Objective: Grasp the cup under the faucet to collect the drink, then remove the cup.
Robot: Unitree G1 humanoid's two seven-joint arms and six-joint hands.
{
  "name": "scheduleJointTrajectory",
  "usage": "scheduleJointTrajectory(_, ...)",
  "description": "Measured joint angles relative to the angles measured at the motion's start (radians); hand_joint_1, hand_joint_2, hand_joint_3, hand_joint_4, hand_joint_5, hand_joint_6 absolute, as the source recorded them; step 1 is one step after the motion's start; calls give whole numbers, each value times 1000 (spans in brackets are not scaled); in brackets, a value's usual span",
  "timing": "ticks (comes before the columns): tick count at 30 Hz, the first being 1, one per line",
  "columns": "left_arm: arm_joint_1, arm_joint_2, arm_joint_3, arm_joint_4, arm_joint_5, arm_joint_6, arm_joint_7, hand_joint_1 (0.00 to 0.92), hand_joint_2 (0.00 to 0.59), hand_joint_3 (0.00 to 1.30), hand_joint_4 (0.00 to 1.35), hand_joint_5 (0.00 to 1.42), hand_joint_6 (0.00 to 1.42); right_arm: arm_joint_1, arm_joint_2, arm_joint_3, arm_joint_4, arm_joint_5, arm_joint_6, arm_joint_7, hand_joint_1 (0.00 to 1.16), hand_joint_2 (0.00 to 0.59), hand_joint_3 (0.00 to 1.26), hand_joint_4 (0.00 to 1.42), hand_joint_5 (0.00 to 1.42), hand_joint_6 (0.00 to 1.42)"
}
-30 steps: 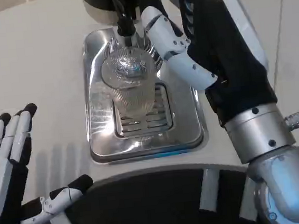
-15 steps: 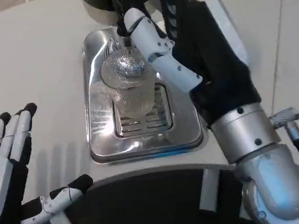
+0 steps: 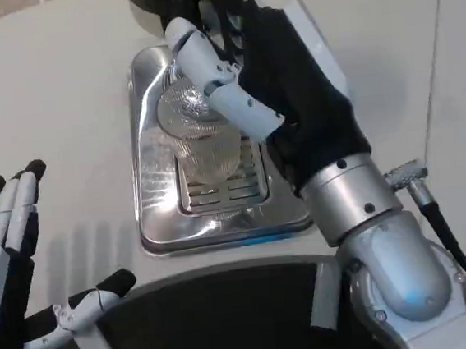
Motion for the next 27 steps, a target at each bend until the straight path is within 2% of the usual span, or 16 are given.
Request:
scheduleJointTrajectory(7, 0, -6, 4, 5, 0, 3, 0, 0, 121, 0, 0, 0, 0, -23, -4, -16, 35, 20, 0, 9, 399, 554, 1, 0, 0, 0)
scheduleJointTrajectory(8, 0, -7, 4, 5, 0, 3, 0, 0, 121, 0, 0, 0, 0, -28, -4, -16, 36, 20, 0, 11, 364, 547, 6, 0, 0, 0)
scheduleJointTrajectory(17, 0, -21, 4, 5, 0, 3, 0, 0, 121, 0, 0, 0, 0, -90, -15, -34, 51, 32, 27, 64, 319, 536, 4, 0, 0, 0)
scheduleJointTrajectory(21, -1, -23, 4, 5, 0, 3, 0, 0, 121, 0, 0, 0, 0, -90, -15, -31, 47, 32, 43, 72, 257, 537, 14, 0, 0, 0)
scheduleJointTrajectory(24, -1, -23, 4, 5, 1, 3, 0, 0, 121, 0, 0, 0, 0, -90, -15, -29, 43, 33, 53, 78, 202, 516, 15, 0, 0, 0)
scheduleJointTrajectory(27, -1, -26, 4, 5, 0, 3, 0, 0, 121, 0, 0, 0, 0, -110, -31, -29, 43, 36, 66, 104, 149, 513, 14, 0, 0, 0)
